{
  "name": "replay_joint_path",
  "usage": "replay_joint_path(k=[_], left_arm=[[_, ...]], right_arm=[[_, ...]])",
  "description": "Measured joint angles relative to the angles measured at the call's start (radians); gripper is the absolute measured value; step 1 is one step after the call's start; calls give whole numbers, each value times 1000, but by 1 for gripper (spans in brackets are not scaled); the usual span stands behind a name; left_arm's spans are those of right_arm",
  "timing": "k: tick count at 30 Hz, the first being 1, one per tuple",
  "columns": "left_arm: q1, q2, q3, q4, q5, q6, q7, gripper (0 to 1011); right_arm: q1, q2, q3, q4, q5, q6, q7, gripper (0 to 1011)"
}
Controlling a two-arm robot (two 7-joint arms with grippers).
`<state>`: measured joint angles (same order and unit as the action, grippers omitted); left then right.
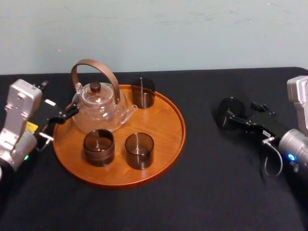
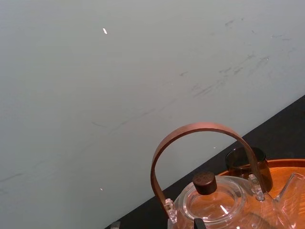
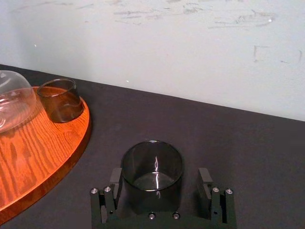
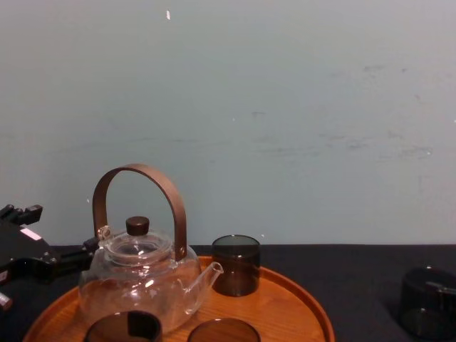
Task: Pick up the glass from the table and place it on the tray.
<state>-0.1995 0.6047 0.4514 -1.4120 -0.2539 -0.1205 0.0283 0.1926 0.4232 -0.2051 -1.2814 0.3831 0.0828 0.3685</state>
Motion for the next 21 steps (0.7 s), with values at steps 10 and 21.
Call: replay_joint_path(k=[10, 21], left_arm=[[0, 0, 0, 0, 0, 0, 0, 1001], [0, 0, 0, 0, 0, 0, 0, 1001]], right_arm=[[46, -14, -16, 65, -8, -4, 19, 1003], [72, -26, -33, 109, -12, -22, 44, 1002]])
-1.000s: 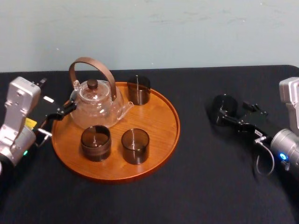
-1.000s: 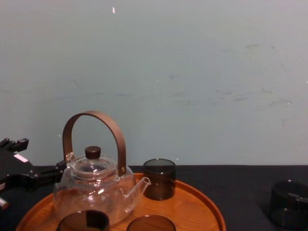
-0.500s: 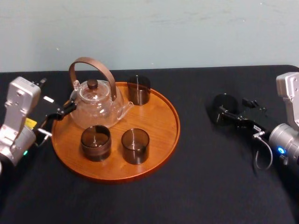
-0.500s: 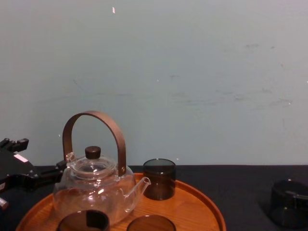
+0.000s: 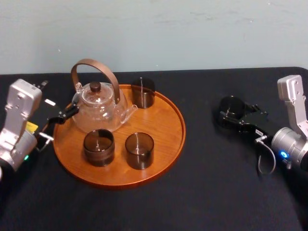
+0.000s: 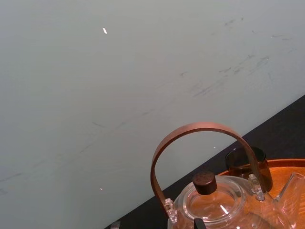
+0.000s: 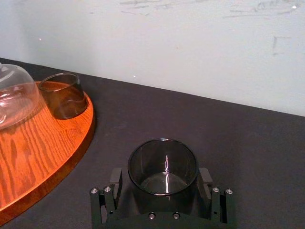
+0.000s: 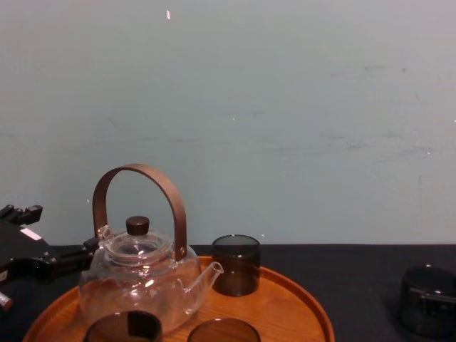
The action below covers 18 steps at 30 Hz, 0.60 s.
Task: Pick up the glass from the table and place it on the tray.
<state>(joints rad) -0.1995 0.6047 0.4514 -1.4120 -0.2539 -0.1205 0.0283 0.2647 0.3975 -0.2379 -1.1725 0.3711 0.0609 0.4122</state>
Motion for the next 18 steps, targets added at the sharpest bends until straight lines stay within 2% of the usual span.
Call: replay_joint_path(k=[18], left_arm=[[0, 0, 0, 0, 0, 0, 0, 1001]], right_arm=[[17, -4, -10, 20, -1, -10, 9, 1002]])
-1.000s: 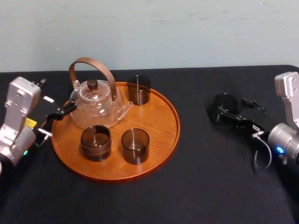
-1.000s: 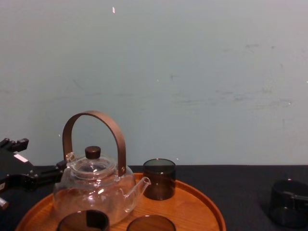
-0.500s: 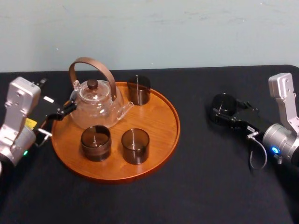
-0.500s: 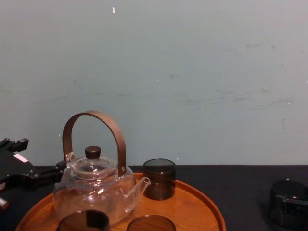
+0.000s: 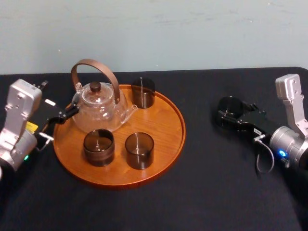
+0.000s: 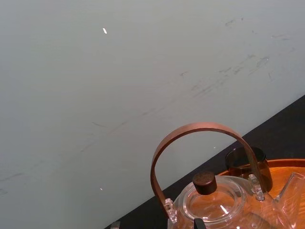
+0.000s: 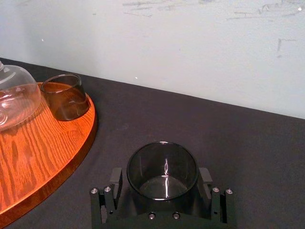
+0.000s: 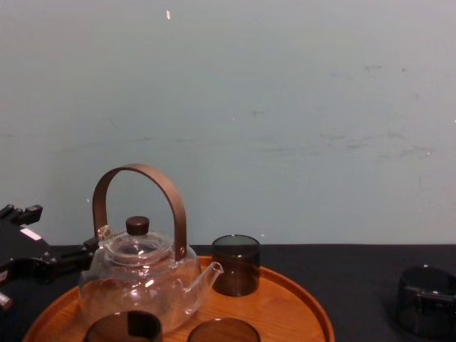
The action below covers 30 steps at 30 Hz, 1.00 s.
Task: Pick up the glass from the table and place it on the tray.
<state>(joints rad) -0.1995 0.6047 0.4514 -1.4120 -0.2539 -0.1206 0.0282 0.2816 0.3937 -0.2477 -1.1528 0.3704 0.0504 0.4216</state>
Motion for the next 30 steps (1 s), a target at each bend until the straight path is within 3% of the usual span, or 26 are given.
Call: replay_joint_path(k=[19, 30], left_arm=[[0, 0, 0, 0, 0, 0, 0, 1001], [0, 0, 0, 0, 0, 0, 0, 1001]], right_arm=[[53, -27, -16, 81, -12, -18, 6, 1002], [55, -27, -17, 83, -14, -17, 4, 1003]])
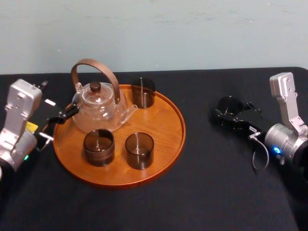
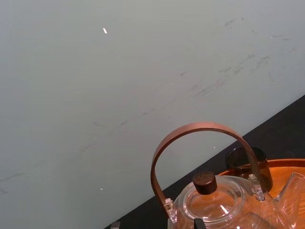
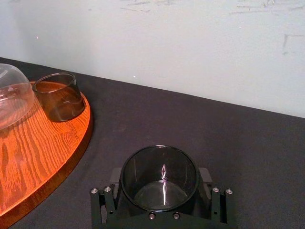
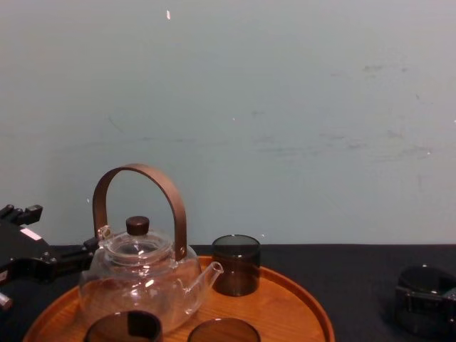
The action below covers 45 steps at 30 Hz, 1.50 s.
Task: Pick up the glass from the table and place it on the tray.
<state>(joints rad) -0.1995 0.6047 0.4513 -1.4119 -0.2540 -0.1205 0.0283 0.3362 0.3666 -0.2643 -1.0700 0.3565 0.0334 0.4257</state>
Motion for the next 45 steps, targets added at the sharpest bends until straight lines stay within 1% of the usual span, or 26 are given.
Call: replay_joint_path(k=[4, 5, 8, 12, 17, 23, 26, 30, 33, 38, 39, 45], left_arm=[[0, 0, 0, 0, 0, 0, 0, 1002], [0, 0, 0, 0, 0, 0, 0, 1001], [0, 0, 0, 0, 0, 0, 0, 1001], [0, 0, 0, 0, 0, 0, 0, 1001], [0, 0, 0, 0, 0, 0, 0, 1001], [0, 0, 0, 0, 0, 0, 0, 1001], [0, 0, 0, 0, 0, 0, 0, 1001], [0, 0, 0, 0, 0, 0, 0, 1002], [0, 0, 0, 0, 0, 0, 0, 1001], [0, 0, 0, 0, 0, 0, 0, 1002], [0, 0, 0, 0, 0, 0, 0, 1002], [0, 0, 0, 0, 0, 0, 0, 1002]], right_arm=[[-1, 0, 0, -1, 1, 0, 0, 964], [-1, 0, 1, -1, 1, 0, 0, 929], [-2, 1, 1, -2, 1, 0, 0, 908], [-3, 2, 2, -5, 4, -1, 6, 908], [-11, 12, 5, -29, 19, -5, 33, 908], [-22, 29, -6, -84, 25, -3, 55, 908], [-23, 37, -20, -113, 26, 2, 68, 908], [-12, 38, -40, -123, 26, 4, 84, 908], [1, 36, -54, -123, 28, 6, 97, 908], [33, 27, -90, -115, 25, 4, 121, 908], [41, 24, -103, -113, 24, 3, 126, 908], [67, 8, -142, -101, 14, -4, 140, 908]])
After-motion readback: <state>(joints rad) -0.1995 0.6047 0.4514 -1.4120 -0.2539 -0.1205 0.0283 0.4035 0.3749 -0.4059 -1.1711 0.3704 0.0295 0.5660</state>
